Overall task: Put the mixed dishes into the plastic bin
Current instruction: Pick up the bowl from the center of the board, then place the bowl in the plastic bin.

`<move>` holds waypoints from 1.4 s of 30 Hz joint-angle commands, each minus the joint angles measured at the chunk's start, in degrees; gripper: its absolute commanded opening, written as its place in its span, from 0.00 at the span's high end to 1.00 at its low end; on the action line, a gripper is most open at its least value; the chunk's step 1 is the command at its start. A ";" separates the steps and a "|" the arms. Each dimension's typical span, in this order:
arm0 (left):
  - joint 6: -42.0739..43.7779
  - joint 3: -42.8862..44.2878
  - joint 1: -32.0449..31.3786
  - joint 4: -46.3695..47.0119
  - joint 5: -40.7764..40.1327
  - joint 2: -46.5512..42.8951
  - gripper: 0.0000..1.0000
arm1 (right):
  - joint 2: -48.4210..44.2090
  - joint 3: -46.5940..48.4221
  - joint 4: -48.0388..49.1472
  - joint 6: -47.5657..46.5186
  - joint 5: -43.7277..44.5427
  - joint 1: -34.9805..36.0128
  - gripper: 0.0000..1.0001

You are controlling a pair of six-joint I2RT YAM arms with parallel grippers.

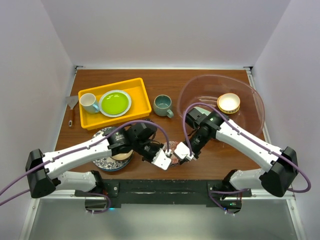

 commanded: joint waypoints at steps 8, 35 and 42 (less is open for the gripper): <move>-13.09 -6.28 0.66 21.38 -12.73 -16.07 0.36 | -5.35 0.42 4.83 8.16 -0.68 -0.63 1.00; -38.58 -23.78 4.77 30.35 -61.45 -33.05 0.00 | -9.93 4.38 45.41 71.79 32.16 -42.56 1.00; -39.82 -23.43 8.48 30.26 -58.54 -32.51 0.00 | -4.13 2.87 53.53 72.86 46.25 -43.00 1.00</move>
